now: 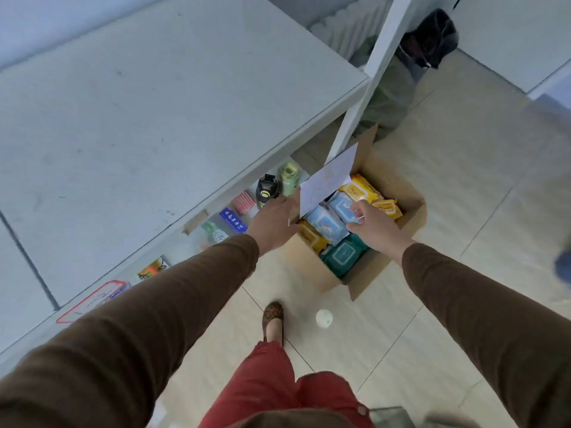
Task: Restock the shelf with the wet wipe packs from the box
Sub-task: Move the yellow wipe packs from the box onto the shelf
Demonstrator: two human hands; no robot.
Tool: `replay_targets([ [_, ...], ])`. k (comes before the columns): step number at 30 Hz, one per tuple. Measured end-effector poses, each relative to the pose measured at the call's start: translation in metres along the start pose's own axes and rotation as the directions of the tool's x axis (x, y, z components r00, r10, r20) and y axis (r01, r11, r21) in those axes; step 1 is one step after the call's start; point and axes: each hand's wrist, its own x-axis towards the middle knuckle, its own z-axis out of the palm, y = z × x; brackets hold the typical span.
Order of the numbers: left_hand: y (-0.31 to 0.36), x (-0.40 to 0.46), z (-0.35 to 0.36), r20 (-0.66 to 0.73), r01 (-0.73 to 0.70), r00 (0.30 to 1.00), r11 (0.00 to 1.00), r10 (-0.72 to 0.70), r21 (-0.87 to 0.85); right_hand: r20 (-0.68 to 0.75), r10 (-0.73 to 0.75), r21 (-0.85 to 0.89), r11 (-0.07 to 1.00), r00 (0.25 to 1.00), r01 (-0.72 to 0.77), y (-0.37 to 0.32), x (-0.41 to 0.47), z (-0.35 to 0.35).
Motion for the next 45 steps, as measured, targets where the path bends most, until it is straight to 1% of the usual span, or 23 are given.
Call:
replay_targets([
  [5,0.010,0.064,0.050,0.152,0.075,0.985,0.997,-0.079,0.033,0.092,0.093,-0.033,0.995,0.991,-0.090,0.064,0.053,-0.008],
  [9,0.015,0.106,0.094,0.227,0.139,0.962,0.988,-0.151,0.065,0.165,0.131,-0.058,0.991,0.978,-0.123,0.111,0.097,-0.018],
  [17,0.048,0.214,0.185,0.237,0.250,0.933,0.961,-0.271,0.114,0.299,0.098,-0.106,0.992,0.949,-0.069,0.226,0.216,-0.043],
  [22,0.059,0.292,0.241,0.268,0.262,0.911,0.943,-0.312,0.205,0.271,0.199,-0.111,0.978,0.942,-0.175,0.300,0.290,-0.046],
  [25,0.061,0.338,0.271,0.252,0.255,0.914,0.934,-0.318,0.252,0.255,0.263,-0.057,0.965,0.931,-0.257,0.338,0.326,-0.037],
  [27,0.058,0.367,0.289,0.238,0.231,0.923,0.929,-0.304,0.291,0.220,0.325,-0.011,0.944,0.920,-0.331,0.359,0.348,-0.027],
  [29,0.052,0.396,0.307,0.225,0.201,0.932,0.921,-0.284,0.333,0.215,0.381,0.008,0.920,0.899,-0.391,0.375,0.370,-0.015],
  [32,0.045,0.433,0.333,0.173,0.117,0.964,0.907,-0.201,0.405,0.260,0.410,0.001,0.905,0.874,-0.425,0.389,0.402,0.004],
  [35,0.039,0.463,0.355,0.155,0.005,0.983,0.859,-0.099,0.513,0.342,0.414,0.021,0.894,0.844,-0.447,0.400,0.427,0.022],
  [36,0.036,0.471,0.361,0.144,-0.019,0.987,0.843,-0.070,0.537,0.348,0.419,0.035,0.888,0.839,-0.459,0.402,0.432,0.028],
  [37,0.033,0.477,0.366,0.131,-0.037,0.990,0.830,-0.044,0.557,0.333,0.431,0.044,0.881,0.839,-0.470,0.404,0.436,0.035],
  [39,0.027,0.487,0.373,0.115,-0.081,0.993,0.786,0.013,0.613,0.233,0.484,0.074,0.856,0.844,-0.512,0.408,0.438,0.049],
  [42,0.024,0.494,0.375,0.137,-0.182,0.983,0.662,0.120,0.727,0.055,0.522,0.141,0.840,0.851,-0.524,0.408,0.434,0.063],
  [43,0.024,0.494,0.374,0.146,-0.204,0.979,0.629,0.144,0.750,0.035,0.520,0.177,0.837,0.853,-0.518,0.408,0.434,0.066],
  [45,0.022,0.491,0.374,0.168,-0.241,0.970,0.602,0.176,0.761,0.072,0.522,0.344,0.787,0.850,-0.512,0.409,0.435,0.069],
])
